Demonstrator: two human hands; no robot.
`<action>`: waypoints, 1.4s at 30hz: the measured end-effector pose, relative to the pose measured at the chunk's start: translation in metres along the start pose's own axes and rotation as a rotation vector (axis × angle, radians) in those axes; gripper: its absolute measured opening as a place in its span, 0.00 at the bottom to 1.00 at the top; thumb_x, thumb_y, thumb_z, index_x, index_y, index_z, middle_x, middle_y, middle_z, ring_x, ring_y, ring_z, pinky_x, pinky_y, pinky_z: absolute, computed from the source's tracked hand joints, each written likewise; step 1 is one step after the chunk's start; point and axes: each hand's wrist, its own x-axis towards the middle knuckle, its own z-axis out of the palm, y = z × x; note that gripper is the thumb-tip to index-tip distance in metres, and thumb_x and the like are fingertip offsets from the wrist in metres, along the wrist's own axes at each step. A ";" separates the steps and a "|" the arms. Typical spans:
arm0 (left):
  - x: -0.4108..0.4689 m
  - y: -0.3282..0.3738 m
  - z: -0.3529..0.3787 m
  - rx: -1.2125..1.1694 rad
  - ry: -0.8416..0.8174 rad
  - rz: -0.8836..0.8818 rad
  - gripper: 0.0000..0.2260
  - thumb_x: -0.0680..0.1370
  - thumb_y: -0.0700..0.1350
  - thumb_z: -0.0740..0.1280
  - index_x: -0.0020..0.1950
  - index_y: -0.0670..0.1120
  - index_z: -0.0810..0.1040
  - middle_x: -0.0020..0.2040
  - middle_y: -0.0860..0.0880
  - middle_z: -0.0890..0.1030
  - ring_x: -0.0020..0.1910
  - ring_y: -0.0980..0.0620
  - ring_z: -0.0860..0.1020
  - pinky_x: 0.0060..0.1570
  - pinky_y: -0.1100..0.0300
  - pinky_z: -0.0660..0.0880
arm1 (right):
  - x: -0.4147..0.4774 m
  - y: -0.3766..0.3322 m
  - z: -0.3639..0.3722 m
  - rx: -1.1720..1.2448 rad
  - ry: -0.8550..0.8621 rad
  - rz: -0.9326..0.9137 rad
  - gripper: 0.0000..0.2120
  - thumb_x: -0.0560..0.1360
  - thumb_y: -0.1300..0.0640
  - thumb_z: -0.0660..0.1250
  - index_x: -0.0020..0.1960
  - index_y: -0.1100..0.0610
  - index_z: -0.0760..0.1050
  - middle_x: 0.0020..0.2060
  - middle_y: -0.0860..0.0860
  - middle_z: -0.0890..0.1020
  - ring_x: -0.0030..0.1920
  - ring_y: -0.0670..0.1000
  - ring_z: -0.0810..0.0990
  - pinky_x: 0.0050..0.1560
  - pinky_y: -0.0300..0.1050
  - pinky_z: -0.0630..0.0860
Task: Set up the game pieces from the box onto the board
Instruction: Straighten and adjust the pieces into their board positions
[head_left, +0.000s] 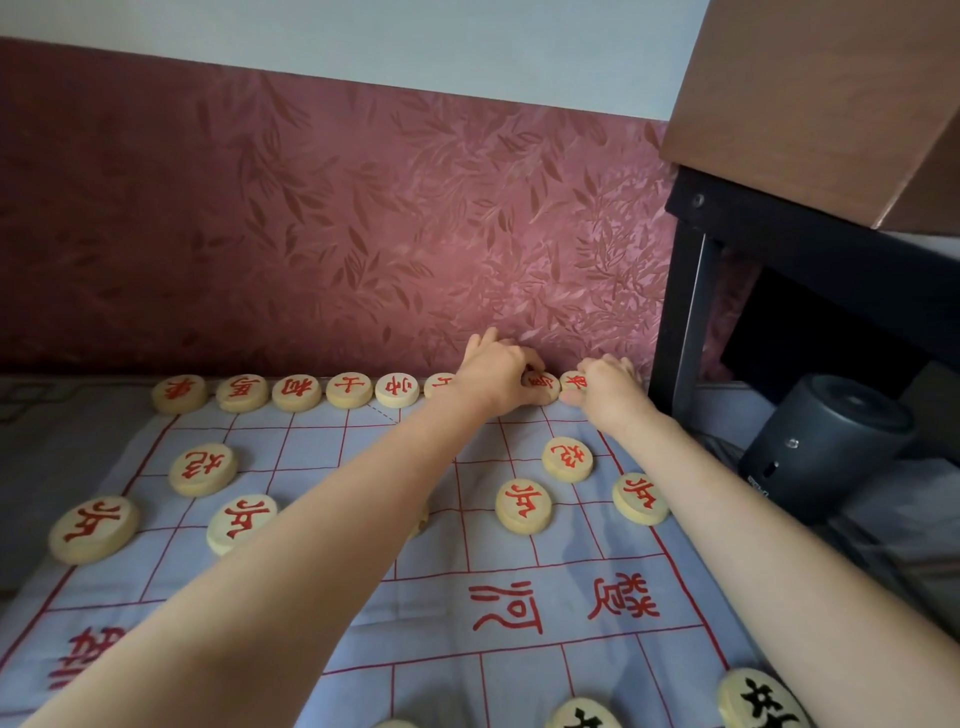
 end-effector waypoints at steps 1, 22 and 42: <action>0.000 0.000 0.000 -0.001 0.005 -0.006 0.22 0.70 0.59 0.69 0.61 0.52 0.75 0.61 0.46 0.75 0.62 0.45 0.63 0.61 0.53 0.59 | 0.000 0.000 0.000 -0.014 -0.001 -0.001 0.22 0.78 0.53 0.63 0.68 0.60 0.67 0.65 0.60 0.68 0.67 0.61 0.63 0.67 0.52 0.60; -0.001 0.003 -0.002 0.010 -0.002 -0.004 0.24 0.69 0.58 0.70 0.63 0.53 0.75 0.63 0.45 0.74 0.62 0.44 0.64 0.58 0.53 0.59 | -0.003 -0.005 -0.004 -0.028 0.049 0.017 0.15 0.77 0.60 0.62 0.61 0.67 0.72 0.59 0.62 0.74 0.60 0.61 0.72 0.56 0.50 0.71; -0.006 0.003 -0.006 -0.069 -0.020 -0.035 0.21 0.74 0.54 0.67 0.66 0.53 0.73 0.62 0.50 0.77 0.64 0.43 0.64 0.61 0.53 0.58 | 0.000 0.004 0.007 0.038 0.050 -0.068 0.15 0.79 0.61 0.59 0.64 0.63 0.70 0.61 0.61 0.74 0.63 0.60 0.68 0.62 0.51 0.66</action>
